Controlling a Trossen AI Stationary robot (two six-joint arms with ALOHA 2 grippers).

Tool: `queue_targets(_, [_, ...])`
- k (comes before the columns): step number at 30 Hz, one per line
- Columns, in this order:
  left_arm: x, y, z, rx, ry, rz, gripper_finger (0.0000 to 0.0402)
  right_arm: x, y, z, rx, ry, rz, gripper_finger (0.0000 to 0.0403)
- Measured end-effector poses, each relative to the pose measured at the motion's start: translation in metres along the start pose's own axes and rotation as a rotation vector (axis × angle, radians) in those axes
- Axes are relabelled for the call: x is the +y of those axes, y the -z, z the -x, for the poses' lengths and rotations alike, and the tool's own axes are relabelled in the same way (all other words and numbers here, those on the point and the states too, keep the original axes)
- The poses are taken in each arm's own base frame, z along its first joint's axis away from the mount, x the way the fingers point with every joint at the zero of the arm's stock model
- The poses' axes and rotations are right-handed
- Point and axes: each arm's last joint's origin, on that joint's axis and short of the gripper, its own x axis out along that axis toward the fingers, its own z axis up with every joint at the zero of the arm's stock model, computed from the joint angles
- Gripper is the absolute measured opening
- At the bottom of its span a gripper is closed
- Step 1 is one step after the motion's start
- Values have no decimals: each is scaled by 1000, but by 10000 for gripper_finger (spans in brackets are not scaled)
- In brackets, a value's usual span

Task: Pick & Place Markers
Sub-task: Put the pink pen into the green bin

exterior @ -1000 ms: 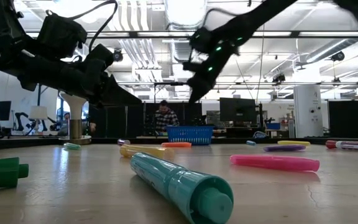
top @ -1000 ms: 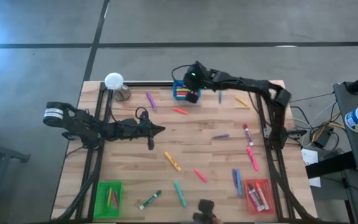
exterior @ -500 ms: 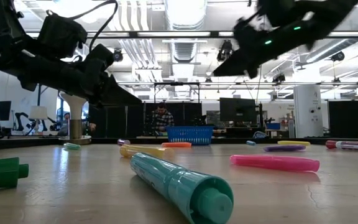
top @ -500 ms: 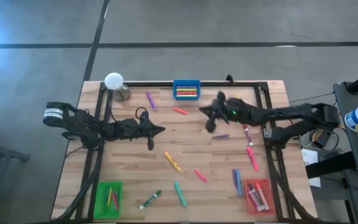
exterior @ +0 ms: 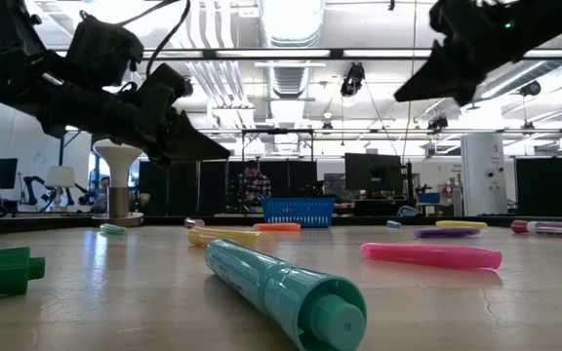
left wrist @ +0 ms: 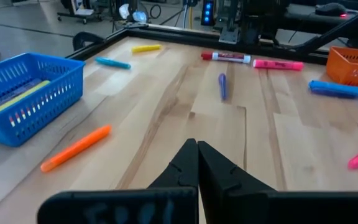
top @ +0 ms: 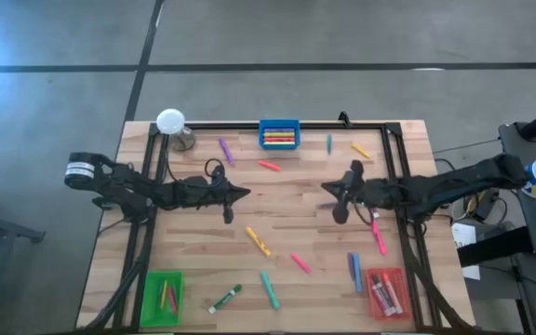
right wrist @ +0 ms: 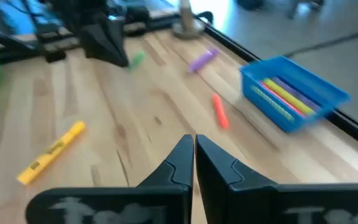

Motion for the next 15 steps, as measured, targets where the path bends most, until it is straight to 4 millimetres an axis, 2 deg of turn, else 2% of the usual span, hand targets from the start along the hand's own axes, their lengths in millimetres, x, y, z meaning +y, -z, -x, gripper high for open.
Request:
queue_targets(3, [-1, -1, -1, 8, 11, -6, 0, 7, 3, 6, 4, 21, -28, 13])
queue_targets(8, [-8, -1, -6, 81, 118, -59, 0, 21, 14, 3, 44, -12, -33, 17])
queue_targets(15, [-38, -3, -14, 299, 218, -193, 0, 36, 27, -14, 73, -20, -3, 49])
